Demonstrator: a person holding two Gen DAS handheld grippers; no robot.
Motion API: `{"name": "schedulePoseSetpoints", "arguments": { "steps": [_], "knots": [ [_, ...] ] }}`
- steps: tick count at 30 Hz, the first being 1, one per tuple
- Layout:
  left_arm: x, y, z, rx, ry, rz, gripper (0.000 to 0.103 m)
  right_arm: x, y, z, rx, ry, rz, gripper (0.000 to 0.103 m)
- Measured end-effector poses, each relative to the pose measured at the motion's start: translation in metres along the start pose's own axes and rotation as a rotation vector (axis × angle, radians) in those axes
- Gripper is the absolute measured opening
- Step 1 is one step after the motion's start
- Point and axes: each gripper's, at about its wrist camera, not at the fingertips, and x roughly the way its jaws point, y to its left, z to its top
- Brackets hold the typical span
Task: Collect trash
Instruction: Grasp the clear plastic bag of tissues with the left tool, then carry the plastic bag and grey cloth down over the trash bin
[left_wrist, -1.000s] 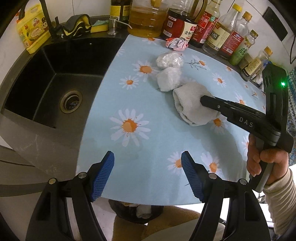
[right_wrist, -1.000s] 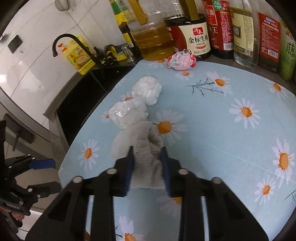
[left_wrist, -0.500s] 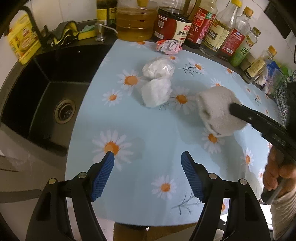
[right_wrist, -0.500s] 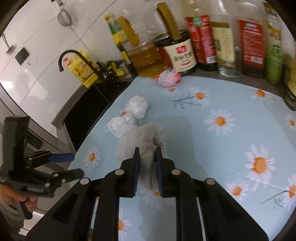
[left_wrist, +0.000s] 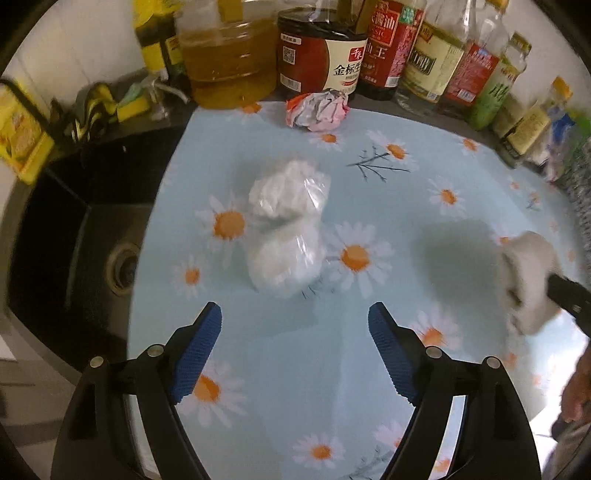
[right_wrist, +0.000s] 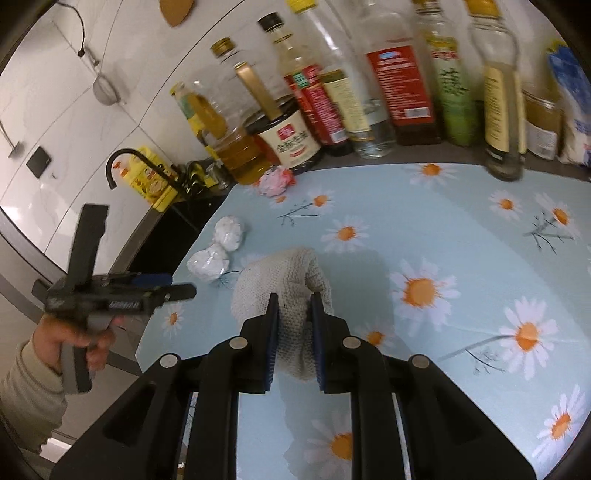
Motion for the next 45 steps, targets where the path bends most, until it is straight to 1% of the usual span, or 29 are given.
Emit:
{"name": "schedulePoseSetpoints", "arguments": {
  "steps": [2,4,7,11,14,15,16,17,18,19,22,24,34,39,45],
  "knots": [
    [0.006,-0.006,0.008,0.03,0.008,0.029,0.079,-0.002,-0.006,-0.004,0.015,0.003,0.004,0.018],
    [0.012,-0.009,0.014,0.04,0.015,0.048,0.079,-0.003,-0.013,-0.009,0.032,0.005,0.006,0.018],
    [0.018,-0.012,0.021,0.069,0.014,0.066,0.079,-0.003,-0.022,-0.015,0.06,0.008,0.006,0.018],
    [0.032,-0.01,0.026,0.068,0.036,0.108,0.079,-0.005,-0.027,-0.021,0.072,0.012,0.01,0.018],
    [0.037,-0.008,0.027,0.067,0.03,0.115,0.078,-0.009,-0.03,-0.024,0.084,0.003,0.01,0.018],
    [0.039,-0.008,0.028,0.067,0.04,0.113,0.075,-0.01,-0.033,-0.026,0.091,-0.001,0.011,0.018],
    [0.041,-0.009,0.028,0.072,0.046,0.111,0.065,-0.011,-0.035,-0.028,0.096,-0.004,0.008,0.018],
    [0.041,-0.009,0.028,0.071,0.041,0.117,0.061,-0.01,-0.036,-0.03,0.102,-0.005,0.006,0.018],
    [0.039,-0.009,0.028,0.069,0.028,0.121,0.059,-0.011,-0.037,-0.031,0.109,-0.006,0.006,0.018],
    [0.038,-0.009,0.027,0.072,0.021,0.118,0.054,-0.011,-0.038,-0.033,0.117,-0.009,0.01,0.018],
    [0.033,-0.011,0.025,0.071,-0.002,0.122,0.053,-0.013,-0.036,-0.038,0.113,-0.014,0.005,0.018],
    [0.029,-0.01,0.022,0.058,-0.002,0.097,0.051,-0.013,-0.035,-0.039,0.115,-0.014,0.012,0.018],
    [0.008,-0.019,-0.002,0.089,-0.03,0.036,0.051,-0.013,-0.025,-0.045,0.115,-0.022,0.008,0.018],
    [-0.009,-0.017,-0.014,0.086,-0.063,-0.004,0.051,-0.014,-0.01,-0.045,0.098,-0.023,0.002,0.018],
    [-0.033,-0.006,-0.035,0.086,-0.106,-0.055,0.051,-0.019,0.019,-0.046,0.078,-0.037,-0.01,0.018]
  ]
}}
